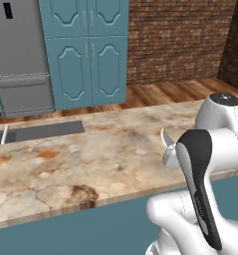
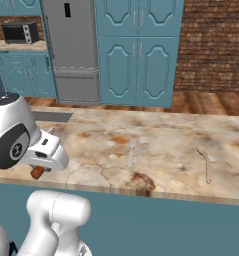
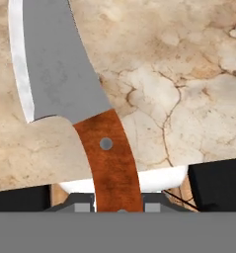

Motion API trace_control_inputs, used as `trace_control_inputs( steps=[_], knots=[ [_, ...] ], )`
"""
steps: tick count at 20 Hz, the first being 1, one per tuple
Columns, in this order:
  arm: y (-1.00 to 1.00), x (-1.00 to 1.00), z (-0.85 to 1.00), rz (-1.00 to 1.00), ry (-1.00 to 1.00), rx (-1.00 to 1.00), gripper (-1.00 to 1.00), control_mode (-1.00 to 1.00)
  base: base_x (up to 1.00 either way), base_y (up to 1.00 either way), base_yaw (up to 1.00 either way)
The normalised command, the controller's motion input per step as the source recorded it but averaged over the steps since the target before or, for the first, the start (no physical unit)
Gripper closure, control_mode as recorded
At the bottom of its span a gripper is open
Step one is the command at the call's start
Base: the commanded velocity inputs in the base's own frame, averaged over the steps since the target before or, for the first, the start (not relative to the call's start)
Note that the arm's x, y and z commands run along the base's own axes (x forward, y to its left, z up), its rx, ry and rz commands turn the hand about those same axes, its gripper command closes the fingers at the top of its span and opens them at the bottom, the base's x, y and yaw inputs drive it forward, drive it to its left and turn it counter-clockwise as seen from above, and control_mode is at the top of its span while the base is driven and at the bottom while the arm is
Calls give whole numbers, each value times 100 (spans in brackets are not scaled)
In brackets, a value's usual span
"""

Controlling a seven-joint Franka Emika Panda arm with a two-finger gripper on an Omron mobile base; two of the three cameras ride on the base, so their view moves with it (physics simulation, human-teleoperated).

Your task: Pick up the metallic utensils from the counter and place them in the open drawer. Make sure not to pick up any wooden utensils.

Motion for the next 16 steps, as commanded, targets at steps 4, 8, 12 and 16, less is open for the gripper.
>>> trace_control_inputs(
  steps=[4, 8, 12, 16],
  knots=[
    [0, 0, 86, 0, -12, 0, 100, -100, 0, 0, 0],
    [-8, -8, 66, 0, -11, 0, 100, -100, 0, 0, 0],
    [-3, -15, 48, 0, -14, 0, 100, -100, 0, 0, 0],
    [0, -22, 44, 0, -20, 0, 100, -100, 0, 0, 0]
  ],
)
